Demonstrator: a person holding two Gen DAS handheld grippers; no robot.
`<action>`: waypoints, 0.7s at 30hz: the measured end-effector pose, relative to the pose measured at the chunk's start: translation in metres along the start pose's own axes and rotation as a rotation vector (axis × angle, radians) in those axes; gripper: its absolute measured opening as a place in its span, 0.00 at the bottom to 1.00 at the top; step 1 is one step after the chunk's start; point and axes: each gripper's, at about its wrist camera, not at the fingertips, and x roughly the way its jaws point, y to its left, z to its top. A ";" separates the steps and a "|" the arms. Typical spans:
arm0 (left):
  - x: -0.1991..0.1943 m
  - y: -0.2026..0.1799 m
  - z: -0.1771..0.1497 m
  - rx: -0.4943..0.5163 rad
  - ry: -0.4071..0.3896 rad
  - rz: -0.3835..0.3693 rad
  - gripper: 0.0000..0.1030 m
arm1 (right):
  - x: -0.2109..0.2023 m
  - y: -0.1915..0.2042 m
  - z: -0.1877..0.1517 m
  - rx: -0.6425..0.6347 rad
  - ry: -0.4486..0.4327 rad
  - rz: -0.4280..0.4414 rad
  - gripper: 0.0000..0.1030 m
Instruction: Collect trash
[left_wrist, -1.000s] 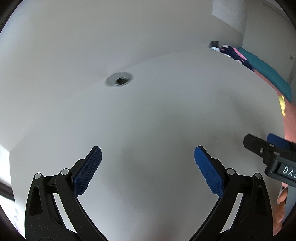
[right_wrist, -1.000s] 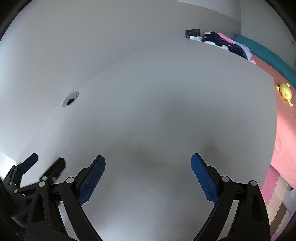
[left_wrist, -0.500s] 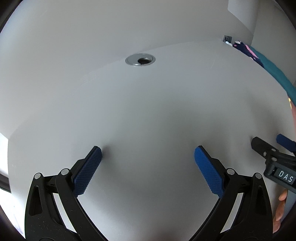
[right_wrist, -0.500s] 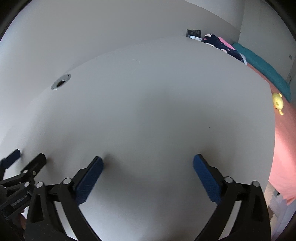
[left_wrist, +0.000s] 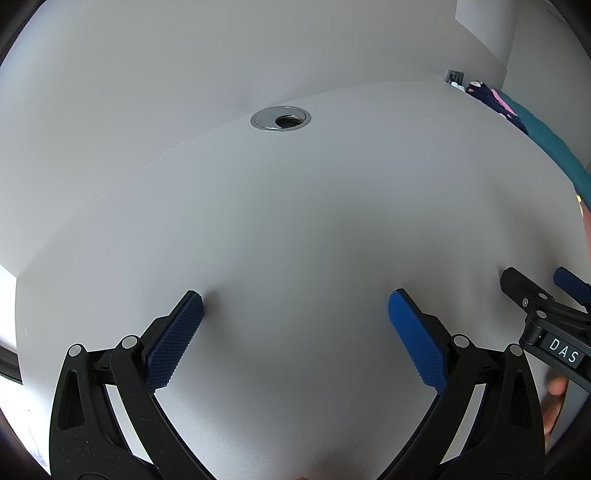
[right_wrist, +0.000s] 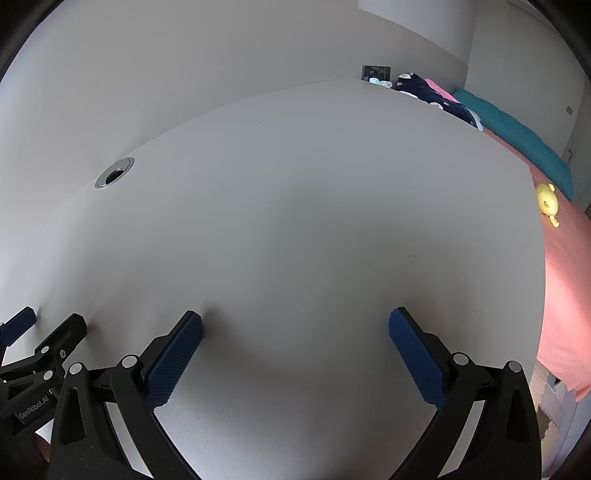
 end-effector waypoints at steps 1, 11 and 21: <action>0.001 -0.001 0.000 0.000 0.000 0.000 0.94 | 0.000 0.000 0.000 0.000 0.000 0.000 0.98; 0.000 -0.001 0.000 0.000 0.000 0.000 0.94 | 0.000 0.000 -0.001 0.000 0.000 0.000 0.98; 0.001 -0.002 0.001 0.000 0.000 -0.001 0.94 | 0.000 0.000 -0.001 0.001 0.000 0.000 0.98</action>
